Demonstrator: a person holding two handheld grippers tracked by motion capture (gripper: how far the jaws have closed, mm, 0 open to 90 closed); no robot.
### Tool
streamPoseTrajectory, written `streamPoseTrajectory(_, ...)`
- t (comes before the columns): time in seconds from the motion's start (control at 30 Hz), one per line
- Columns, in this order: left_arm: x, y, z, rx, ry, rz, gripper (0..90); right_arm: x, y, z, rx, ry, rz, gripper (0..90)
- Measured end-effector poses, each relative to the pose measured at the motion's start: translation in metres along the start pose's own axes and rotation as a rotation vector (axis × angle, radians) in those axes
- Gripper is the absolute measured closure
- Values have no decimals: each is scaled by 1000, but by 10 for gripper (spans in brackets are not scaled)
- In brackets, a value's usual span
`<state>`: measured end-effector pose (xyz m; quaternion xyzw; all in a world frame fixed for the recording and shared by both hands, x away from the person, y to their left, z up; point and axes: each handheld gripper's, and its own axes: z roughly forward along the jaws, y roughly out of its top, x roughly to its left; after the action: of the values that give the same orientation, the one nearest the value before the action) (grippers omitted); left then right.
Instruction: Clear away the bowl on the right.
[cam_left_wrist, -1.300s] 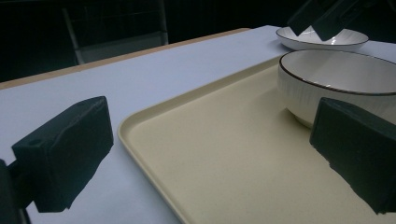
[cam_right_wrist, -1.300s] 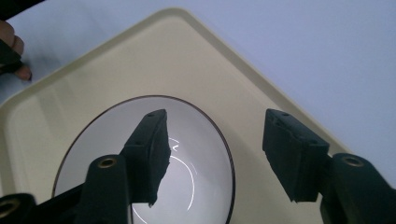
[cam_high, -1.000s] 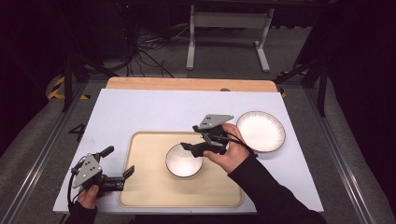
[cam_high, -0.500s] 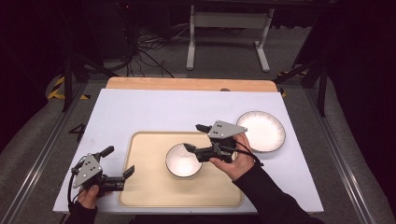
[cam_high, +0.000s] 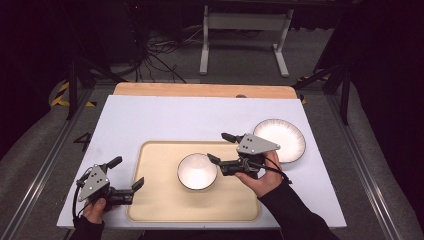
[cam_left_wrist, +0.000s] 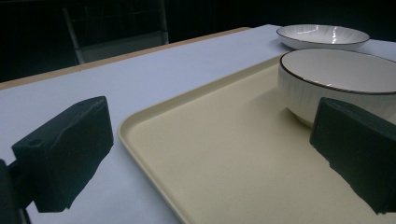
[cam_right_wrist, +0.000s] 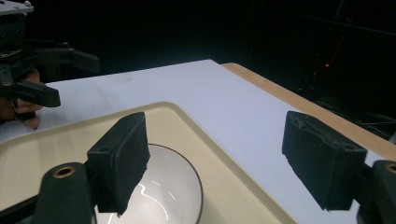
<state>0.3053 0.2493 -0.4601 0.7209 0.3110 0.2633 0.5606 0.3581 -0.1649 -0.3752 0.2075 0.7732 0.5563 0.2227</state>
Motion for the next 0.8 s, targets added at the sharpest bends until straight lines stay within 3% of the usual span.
streamPoseTrajectory(0.8, 0, 0, 1, -5, 7, -5, 1, -26, -21, -53, -12, -123, 35, 220)
